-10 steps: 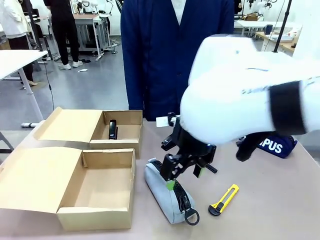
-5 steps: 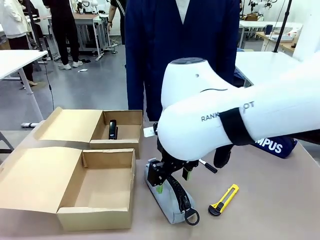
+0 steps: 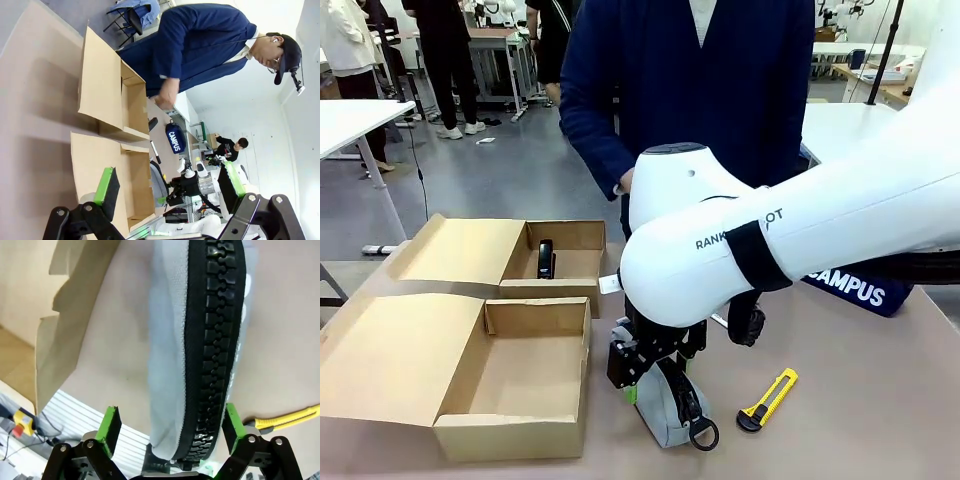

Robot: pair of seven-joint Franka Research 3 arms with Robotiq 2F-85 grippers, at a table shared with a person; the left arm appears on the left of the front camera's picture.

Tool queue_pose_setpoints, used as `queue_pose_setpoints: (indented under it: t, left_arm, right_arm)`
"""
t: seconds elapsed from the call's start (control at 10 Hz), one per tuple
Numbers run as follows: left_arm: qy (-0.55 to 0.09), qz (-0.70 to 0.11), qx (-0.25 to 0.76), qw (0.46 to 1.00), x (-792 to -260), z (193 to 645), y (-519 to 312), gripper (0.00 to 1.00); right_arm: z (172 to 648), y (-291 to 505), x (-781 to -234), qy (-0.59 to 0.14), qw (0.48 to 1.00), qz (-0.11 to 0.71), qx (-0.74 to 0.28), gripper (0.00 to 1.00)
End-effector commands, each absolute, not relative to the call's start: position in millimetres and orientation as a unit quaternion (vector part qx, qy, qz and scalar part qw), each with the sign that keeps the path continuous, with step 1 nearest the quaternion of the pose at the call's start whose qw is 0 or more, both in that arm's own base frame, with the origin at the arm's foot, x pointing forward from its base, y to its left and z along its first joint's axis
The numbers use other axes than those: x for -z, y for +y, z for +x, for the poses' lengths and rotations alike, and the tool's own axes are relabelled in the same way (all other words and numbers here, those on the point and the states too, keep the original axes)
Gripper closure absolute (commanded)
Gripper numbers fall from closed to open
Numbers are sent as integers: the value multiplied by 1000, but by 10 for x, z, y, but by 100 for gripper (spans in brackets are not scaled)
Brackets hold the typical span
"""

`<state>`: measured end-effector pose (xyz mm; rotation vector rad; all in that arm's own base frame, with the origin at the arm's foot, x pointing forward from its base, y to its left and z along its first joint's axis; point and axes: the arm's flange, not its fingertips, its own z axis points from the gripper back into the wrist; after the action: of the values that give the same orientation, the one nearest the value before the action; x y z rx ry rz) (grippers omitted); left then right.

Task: Place items inside the box.
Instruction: Pick up a Pencil pouch or Stapler and place it inside the Mailer Box closest to the robot.

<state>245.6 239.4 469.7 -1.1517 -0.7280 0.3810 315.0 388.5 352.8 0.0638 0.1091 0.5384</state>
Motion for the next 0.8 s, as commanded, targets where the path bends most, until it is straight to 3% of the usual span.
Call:
queue_pose_setpoints:
  t: [0.0, 0.1, 0.2, 0.3, 0.4, 0.5, 0.6, 0.7]
  left_arm:
    - [-347, -534, -167, 753, -4711, 2467, 2387, 0]
    - [-347, -534, -167, 753, -4711, 2467, 2387, 0]
    - [-347, -534, -167, 753, -4711, 2467, 2387, 0]
    - [-347, -534, -167, 753, -4711, 2467, 2387, 0]
    - [-347, -534, -167, 753, -4711, 2467, 2387, 0]
    - [-347, -534, -167, 753, -4711, 2467, 2387, 0]
    - [-347, -534, -167, 753, -4711, 2467, 2387, 0]
    - [-347, -534, -167, 753, -4711, 2467, 2387, 0]
  right_arm:
    - [3173, 3951, -3573, 45, 965, 19, -258, 0]
    - [3168, 3950, -3568, 47, 964, 18, -261, 0]
    - [3169, 3956, -3560, 51, 963, 13, -263, 60]
    - [3168, 3952, -3560, 52, 964, 12, -262, 60]
    - [3171, 3949, -3560, 53, 963, 14, -263, 100]
    - [3166, 3941, -3555, 55, 963, 12, -263, 60]
    - [3169, 3937, -3554, 56, 963, 10, -264, 100]
    - [3174, 3937, -3556, 57, 963, 9, -263, 100]
